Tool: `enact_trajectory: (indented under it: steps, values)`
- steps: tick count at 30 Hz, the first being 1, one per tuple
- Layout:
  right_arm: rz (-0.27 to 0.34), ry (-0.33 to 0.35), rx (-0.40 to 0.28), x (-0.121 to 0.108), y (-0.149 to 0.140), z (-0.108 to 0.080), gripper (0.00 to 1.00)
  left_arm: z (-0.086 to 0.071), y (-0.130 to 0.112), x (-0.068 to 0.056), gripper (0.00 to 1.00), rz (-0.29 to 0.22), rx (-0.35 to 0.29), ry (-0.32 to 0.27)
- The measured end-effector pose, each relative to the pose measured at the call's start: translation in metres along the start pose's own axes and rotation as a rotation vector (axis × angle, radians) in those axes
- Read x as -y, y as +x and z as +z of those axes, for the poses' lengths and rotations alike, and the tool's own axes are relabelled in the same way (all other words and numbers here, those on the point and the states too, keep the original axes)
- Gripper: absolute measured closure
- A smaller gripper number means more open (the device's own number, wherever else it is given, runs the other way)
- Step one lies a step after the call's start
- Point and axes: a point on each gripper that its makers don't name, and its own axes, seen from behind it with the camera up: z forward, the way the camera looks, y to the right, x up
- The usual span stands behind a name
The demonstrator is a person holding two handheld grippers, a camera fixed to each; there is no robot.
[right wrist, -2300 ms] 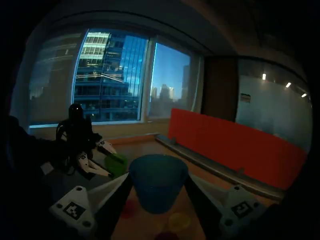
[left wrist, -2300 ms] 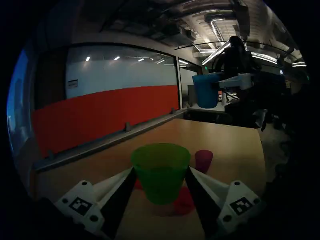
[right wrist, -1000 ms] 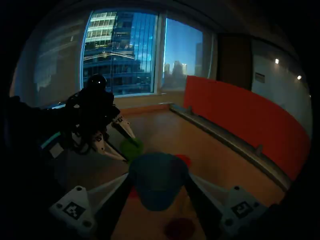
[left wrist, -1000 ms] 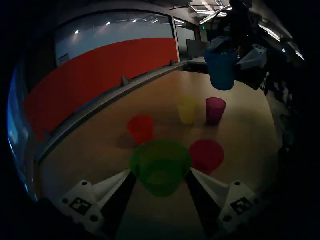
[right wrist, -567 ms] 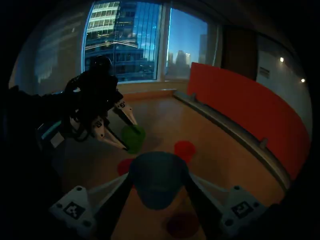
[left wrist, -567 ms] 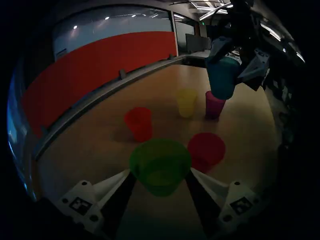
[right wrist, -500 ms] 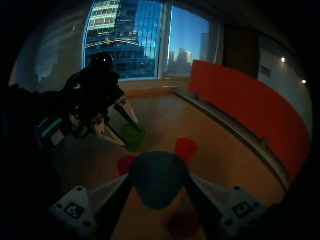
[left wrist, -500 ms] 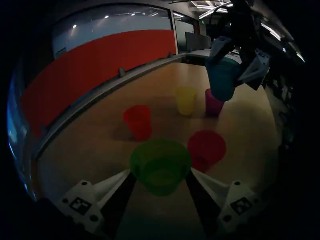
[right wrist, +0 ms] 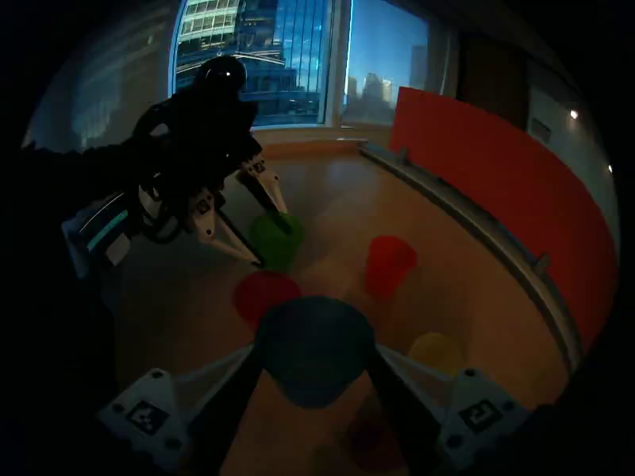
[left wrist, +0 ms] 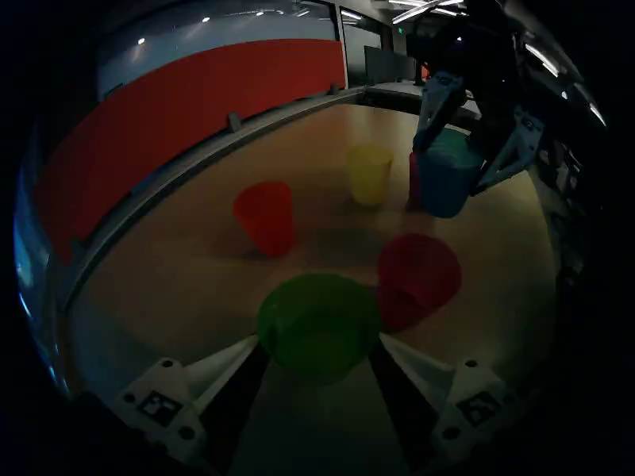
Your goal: Pour water
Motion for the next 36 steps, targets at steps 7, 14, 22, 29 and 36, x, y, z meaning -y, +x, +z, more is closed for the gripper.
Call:
enact_trajectory:
  steps: [7, 14, 22, 29, 36]
  values:
    - [-0.002, 0.005, 0.019, 0.001, -0.008, 0.009, 0.09, 0.007, -0.005, -0.001, 0.16, 0.002, 0.009, -0.005]
    - [-0.005, 0.007, 0.032, 0.002, -0.014, 0.015, 0.10, 0.013, -0.010, -0.005, 0.15, 0.010, 0.009, -0.013]
    - [-0.002, 0.000, 0.043, 0.003, -0.020, 0.022, 0.10, 0.013, -0.013, -0.006, 0.15, 0.006, -0.003, -0.021]
    - [-0.003, 0.005, 0.057, 0.009, -0.027, 0.029, 0.09, 0.012, -0.017, -0.004, 0.14, -0.010, -0.002, -0.019]
    - [-0.006, 0.004, 0.066, 0.010, -0.032, 0.034, 0.09, 0.013, -0.018, -0.005, 0.14, -0.024, -0.010, -0.031]
